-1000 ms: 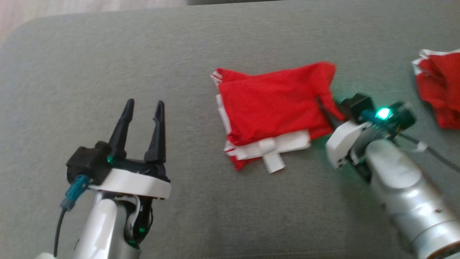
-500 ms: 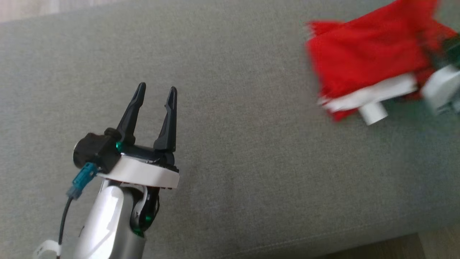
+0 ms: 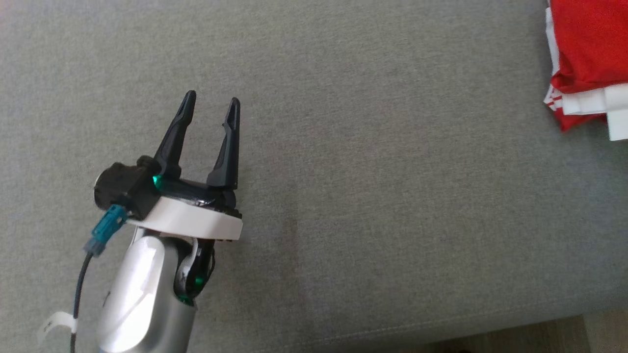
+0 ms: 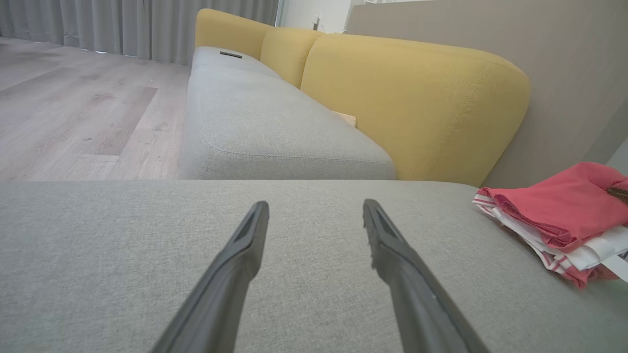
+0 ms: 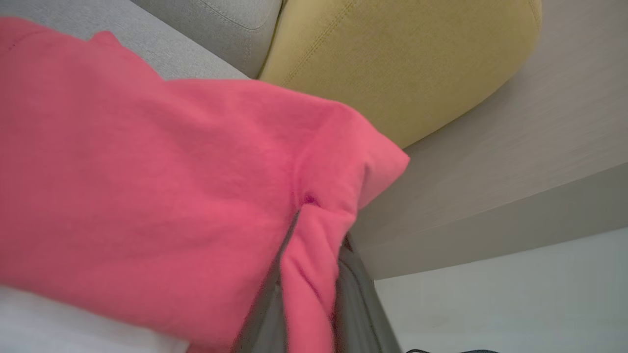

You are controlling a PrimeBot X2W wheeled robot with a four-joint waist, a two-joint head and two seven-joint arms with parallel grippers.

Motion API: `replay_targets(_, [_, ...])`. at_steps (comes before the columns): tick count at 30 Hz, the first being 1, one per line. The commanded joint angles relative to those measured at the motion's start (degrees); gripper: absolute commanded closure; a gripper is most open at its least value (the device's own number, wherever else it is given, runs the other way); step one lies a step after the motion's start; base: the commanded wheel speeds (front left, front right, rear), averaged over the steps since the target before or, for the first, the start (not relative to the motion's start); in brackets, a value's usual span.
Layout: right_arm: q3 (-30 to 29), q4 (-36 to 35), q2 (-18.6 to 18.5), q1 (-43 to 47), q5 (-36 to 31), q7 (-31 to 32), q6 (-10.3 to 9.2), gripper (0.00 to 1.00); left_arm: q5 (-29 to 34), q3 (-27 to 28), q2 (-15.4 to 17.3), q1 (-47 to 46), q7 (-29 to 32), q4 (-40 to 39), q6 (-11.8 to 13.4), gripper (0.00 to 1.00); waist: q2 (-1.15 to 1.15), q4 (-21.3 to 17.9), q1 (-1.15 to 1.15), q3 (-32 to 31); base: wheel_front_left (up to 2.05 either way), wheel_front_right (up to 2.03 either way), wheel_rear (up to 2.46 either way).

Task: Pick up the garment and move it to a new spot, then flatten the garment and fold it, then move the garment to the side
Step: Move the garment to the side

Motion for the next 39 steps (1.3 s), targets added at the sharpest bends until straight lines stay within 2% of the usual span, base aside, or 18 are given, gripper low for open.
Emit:
replay_targets(1, [-0.78,-0.67,-2.12,-0.77,-0.94,-0.17,-0.05,1.0,0.51,2.27,0.49,-1.43,-0.29,-1.76,-0.11,0.0,0.0,0.48,0.0,0.63,0.0,0.0,0.0])
replay_targets(7, [-4.09,0.35,-0.67,-0.06,-3.58,1.0,-0.05,1.0,0.86,2.76,0.49,-1.59,-0.29,-1.5,-0.39,0.0,0.0,0.57,0.0,1.14,0.0,0.0,0.0])
replay_targets(9, [-5.7,0.11,-0.11,0.04,-4.42,0.82,-0.05,0.0,0.86,2.91,0.49,-1.74,-0.29,-1.3,-0.43,0.0,0.0,0.42,0.0,0.99,0.0,0.0,0.0])
replay_targets(15, [-11.11,-2.97,3.35,1.15,-7.24,-1.25,-0.05,0.0,0.5,3.36,0.49,-1.69,-0.29,-0.85,-0.43,0.0,0.0,-0.29,0.0,-1.43,0.0,0.0,0.0])
replay_targets(20, [-12.01,-8.49,8.13,2.89,-9.08,-4.06,-0.05,0.0,-1.36,4.57,0.49,-0.71,-0.29,-1.31,0.06,0.0,0.0,-0.52,0.0,-4.63,0.0,0.0,0.0])
replay_targets(21, [-12.01,-8.49,8.13,2.89,-9.08,-4.06,-0.05,0.0,-1.36,4.57,0.49,-0.71,-0.29,-1.31,0.06,0.0,0.0,-0.52,0.0,-4.63,0.0,0.0,0.0])
replay_targets(28, [-13.16,-18.23,17.83,8.51,-3.47,-6.3,-0.05,0.0,-1.99,5.91,0.49,1.16,-0.29,-2.38,0.57,0.0,0.0,0.63,0.0,-10.1,0.0,0.0,0.0])
replay_targets(39, [-17.82,-32.75,32.93,24.18,3.88,-7.98,-0.05,0.0,-2.04,7.6,0.49,6.15,-0.29,-3.68,1.2,0.0,0.0,2.71,0.0,-16.66,0.0,0.0,0.0])
